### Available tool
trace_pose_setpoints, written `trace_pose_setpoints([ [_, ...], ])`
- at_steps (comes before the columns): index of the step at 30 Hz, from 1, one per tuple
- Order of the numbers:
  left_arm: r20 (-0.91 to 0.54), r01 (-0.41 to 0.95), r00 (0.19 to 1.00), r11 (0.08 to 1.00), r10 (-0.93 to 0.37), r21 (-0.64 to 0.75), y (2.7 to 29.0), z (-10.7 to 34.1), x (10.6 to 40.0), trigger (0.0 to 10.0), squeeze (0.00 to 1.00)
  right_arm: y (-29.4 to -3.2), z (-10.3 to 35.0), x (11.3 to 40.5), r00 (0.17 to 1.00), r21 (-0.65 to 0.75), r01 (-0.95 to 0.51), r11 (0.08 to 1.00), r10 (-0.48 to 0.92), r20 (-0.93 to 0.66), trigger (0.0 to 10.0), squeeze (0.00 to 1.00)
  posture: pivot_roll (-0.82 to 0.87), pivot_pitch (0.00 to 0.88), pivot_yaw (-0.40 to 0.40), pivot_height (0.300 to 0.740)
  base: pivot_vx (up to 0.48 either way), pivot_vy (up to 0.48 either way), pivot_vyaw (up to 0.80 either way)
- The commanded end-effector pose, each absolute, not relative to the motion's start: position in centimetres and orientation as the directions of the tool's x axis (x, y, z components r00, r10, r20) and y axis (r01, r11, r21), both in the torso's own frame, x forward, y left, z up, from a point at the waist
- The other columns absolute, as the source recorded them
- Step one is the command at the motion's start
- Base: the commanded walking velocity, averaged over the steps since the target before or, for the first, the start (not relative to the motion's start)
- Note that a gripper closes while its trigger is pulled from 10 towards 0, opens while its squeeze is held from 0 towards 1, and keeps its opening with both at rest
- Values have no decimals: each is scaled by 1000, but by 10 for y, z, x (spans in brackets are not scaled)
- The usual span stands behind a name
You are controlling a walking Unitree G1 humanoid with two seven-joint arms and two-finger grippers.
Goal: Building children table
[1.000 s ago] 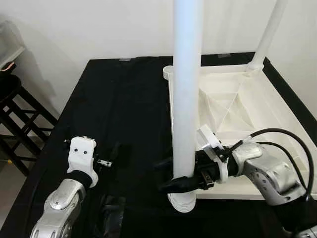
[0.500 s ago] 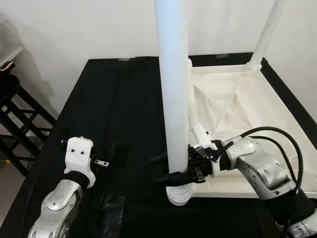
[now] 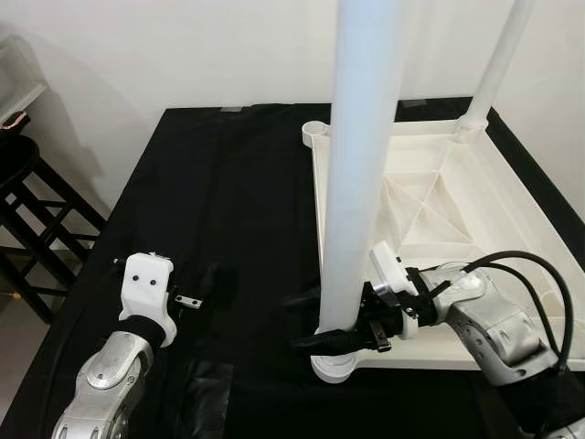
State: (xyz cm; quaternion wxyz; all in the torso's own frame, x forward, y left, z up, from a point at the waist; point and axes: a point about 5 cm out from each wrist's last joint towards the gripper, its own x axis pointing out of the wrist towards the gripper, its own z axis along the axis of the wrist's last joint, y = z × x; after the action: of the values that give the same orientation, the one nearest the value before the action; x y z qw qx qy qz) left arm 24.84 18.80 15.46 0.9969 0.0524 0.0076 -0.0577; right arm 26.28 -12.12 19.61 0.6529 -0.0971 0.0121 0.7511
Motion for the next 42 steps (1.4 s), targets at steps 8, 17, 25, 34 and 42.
trace_pose_setpoints([
  [8,-35,103,994,985,-99,138,196,158,241,10000,0,-136,159,268,-110,77,-993,-94,966,-234,10000,0,13,201,40,740,0,0,0],
  [17,-43,101,994,984,-96,149,201,159,240,10000,0,-143,153,264,-125,84,-991,-106,956,-266,10000,0,16,218,54,740,0,0,0],
  [25,-42,100,995,982,-94,160,204,163,241,10000,0,-147,149,265,-130,48,-992,-120,935,-331,10000,0,30,222,56,740,0,0,0],
  [34,-42,102,994,982,-97,157,202,162,243,10000,0,-145,159,260,-20,-13,-1000,-25,951,-309,10000,0,7,219,56,740,0,0,0],
  [42,-29,96,995,983,-93,153,202,164,246,10000,0,-139,160,254,285,11,-954,300,916,-283,10000,0,-10,213,28,740,0,0,0],
])
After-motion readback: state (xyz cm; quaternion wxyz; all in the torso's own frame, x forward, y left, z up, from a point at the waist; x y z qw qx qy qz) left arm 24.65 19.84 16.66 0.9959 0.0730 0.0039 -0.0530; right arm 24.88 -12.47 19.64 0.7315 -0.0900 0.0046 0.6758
